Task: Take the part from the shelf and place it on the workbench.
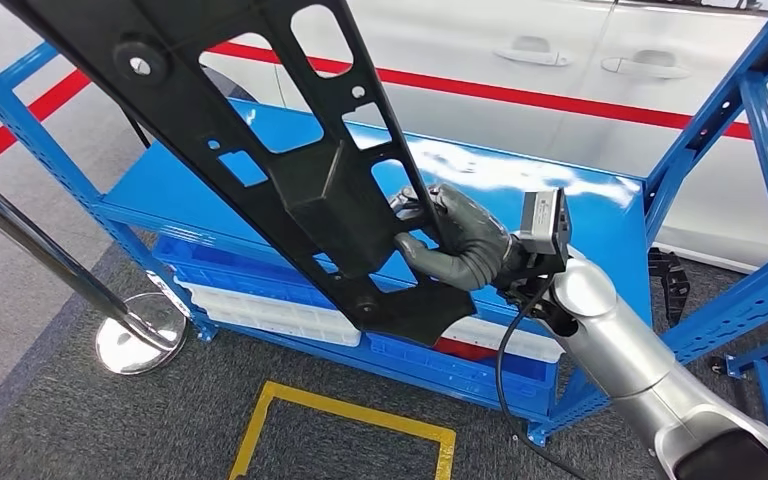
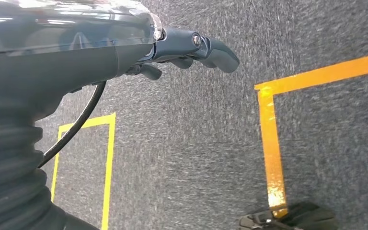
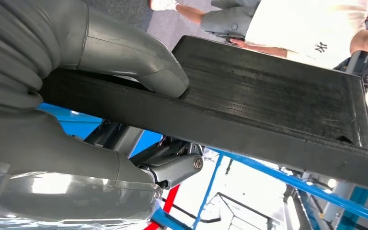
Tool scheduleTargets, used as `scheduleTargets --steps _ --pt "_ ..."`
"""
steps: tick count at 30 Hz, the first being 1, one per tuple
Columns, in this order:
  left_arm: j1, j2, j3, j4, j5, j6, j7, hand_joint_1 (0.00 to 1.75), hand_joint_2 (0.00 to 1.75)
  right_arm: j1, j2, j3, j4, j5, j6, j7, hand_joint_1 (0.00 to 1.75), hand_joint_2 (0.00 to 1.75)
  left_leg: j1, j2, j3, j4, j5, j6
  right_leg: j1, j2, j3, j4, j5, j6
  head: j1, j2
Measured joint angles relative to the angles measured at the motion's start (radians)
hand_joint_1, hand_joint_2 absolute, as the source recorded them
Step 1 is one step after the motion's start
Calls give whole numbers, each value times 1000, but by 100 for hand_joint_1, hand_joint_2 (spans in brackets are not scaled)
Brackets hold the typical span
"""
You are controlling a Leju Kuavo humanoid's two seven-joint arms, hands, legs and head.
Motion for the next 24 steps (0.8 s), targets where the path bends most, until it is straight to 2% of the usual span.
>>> scheduleTargets --steps 2,3,4,6,7,8,9,10,11,12,13,14,15,17,18,19,20,22,23,24 --pt "2 -1 3 0 -3 -6 6 0 175 6 0 -2 4 -4 -6 4 175 175 2 3 -1 -13 14 10 -2 1 -2 -2 0 12 0 0" --pt "2 -1 3 0 -4 -9 8 0 175 8 0 -4 5 -5 -9 6 175 175 4 6 -1 -21 23 17 -2 1 -6 8 -16 17 0 0" --pt "3 -2 4 0 -4 -10 10 0 175 10 0 -6 7 -6 -11 8 175 175 7 8 -4 -29 32 23 -3 1 -16 36 -46 20 0 0" --pt "3 -2 4 0 -5 -14 14 0 175 14 2 -9 10 -6 -15 10 175 175 6 10 -16 -33 45 28 -6 1 -52 150 -129 25 0 0" --pt "4 -2 4 0 -6 -16 15 0 175 19 4 -10 11 -5 -17 10 175 175 6 11 -24 -32 51 28 -8 1 -68 210 -161 28 0 0" --pt "5 -2 4 0 -6 -18 17 0 175 26 5 -11 12 -4 -19 11 175 175 6 11 -34 -30 57 28 -11 1 -73 249 -174 32 0 0" --pt "6 -2 4 0 -6 -20 18 0 175 32 5 -13 12 -2 -22 11 175 175 7 11 -44 -27 62 26 -14 0 -61 252 -167 35 0 0" --pt "8 -2 4 0 -6 -22 18 0 175 36 5 -14 12 1 -25 10 175 175 8 11 -54 -22 67 23 -17 -1 -31 219 -143 38 0 0" --pt "10 -2 4 0 -6 -23 19 0 175 38 5 -16 12 5 -27 8 175 175 10 11 -65 -14 71 19 -21 -3 11 159 -116 42 0 0" --pt "10 -2 4 0 -6 -24 19 0 175 39 5 -18 11 9 -27 6 175 175 10 11 -77 -6 75 14 -22 -6 53 93 -101 44 0 0" --pt "11 -1 4 0 -6 -24 19 0 175 41 5 -20 10 13 -27 4 175 175 10 11 -86 0 79 9 -20 -8 82 44 -94 42 0 0" --pt "11 -1 4 0 -6 -24 20 0 175 42 5 -21 8 16 -27 2 175 175 9 10 -92 5 84 2 -17 -9 97 14 -94 38 0 0" --pt "11 -1 4 0 -6 -24 22 0 175 44 5 -23 7 19 -27 -1 175 175 7 10 -96 6 91 -4 -13 -9 97 6 -97 32 0 0" --pt "12 -1 5 0 -6 -25 25 0 175 46 4 -24 7 30 -27 -6 175 175 7 9 -101 3 105 -17 -12 -9 83 5 -82 17 0 0" --pt "12 -1 5 0 -6 -25 27 0 175 46 3 -24 6 39 -26 -9 175 175 8 9 -108 7 97 -23 -14 -11 74 4 -71 9 0 0" --pt "13 0 5 0 -7 -26 29 0 175 46 2 -24 6 50 -26 -13 175 175 9 9 -118 25 71 -29 -16 -12 63 1 -59 3 0 0" --pt "13 0 5 0 -8 -27 30 0 175 46 1 -24 5 61 -26 -18 175 175 11 9 -131 62 27 -34 -18 -15 50 -1 -47 -3 0 0" --pt "12 0 5 0 -11 -28 33 0 175 46 -1 -25 4 85 -28 -27 175 175 12 9 -151 173 -71 -42 -16 -21 26 -1 -27 -10 0 0" --pt "12 1 5 0 -13 -28 33 0 175 46 -1 -25 4 97 -30 -31 175 175 13 9 -151 222 -95 -45 -14 -26 14 -1 -17 -12 0 0" --pt "11 1 5 0 -15 -28 34 0 175 46 -1 -26 4 108 -32 -34 175 175 13 9 -139 247 -93 -47 -13 -32 2 0 -8 -11 0 0"
